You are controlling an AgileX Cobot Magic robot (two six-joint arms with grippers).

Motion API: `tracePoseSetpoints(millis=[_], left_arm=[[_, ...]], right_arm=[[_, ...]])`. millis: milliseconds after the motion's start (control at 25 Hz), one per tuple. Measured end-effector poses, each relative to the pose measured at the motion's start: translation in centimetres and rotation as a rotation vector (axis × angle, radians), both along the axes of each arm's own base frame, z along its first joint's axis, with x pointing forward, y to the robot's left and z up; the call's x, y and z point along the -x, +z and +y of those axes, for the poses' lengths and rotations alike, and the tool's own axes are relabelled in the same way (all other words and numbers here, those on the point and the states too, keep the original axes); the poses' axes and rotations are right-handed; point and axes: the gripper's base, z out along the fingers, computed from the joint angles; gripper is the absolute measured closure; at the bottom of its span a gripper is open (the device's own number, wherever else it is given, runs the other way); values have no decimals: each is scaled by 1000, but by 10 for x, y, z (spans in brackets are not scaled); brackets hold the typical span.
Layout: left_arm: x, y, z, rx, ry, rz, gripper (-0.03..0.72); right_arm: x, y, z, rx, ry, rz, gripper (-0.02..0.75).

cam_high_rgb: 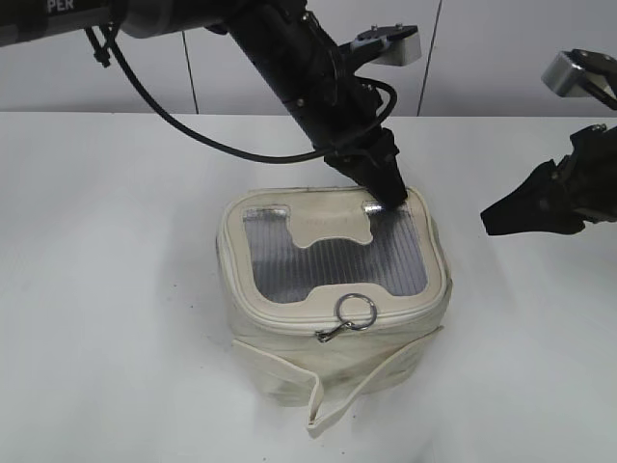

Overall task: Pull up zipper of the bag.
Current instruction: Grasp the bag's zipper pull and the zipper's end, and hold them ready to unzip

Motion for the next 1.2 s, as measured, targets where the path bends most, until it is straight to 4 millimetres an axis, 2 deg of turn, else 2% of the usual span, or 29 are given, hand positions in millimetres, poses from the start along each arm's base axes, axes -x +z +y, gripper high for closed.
tracePoseSetpoints(millis=[320, 440, 640, 760, 1000, 1200], left_arm=[[0, 0, 0, 0, 0, 0, 603], [0, 0, 0, 0, 0, 0, 603], [0, 0, 0, 2, 0, 2, 603], [2, 0, -2, 5, -6, 3, 603], [19, 0, -19, 10, -84, -17, 605], [22, 0, -22, 10, -97, -22, 606]], right_arm=[[-9, -24, 2, 5, 63, 12, 430], [-12, -31, 4, -18, 84, 26, 391], [-12, -32, 6, -22, 119, -2, 349], [-13, -32, 6, -23, 124, -7, 348], [-18, -37, -2, 59, 47, -19, 346], [-14, -40, -3, 77, 57, 43, 346]])
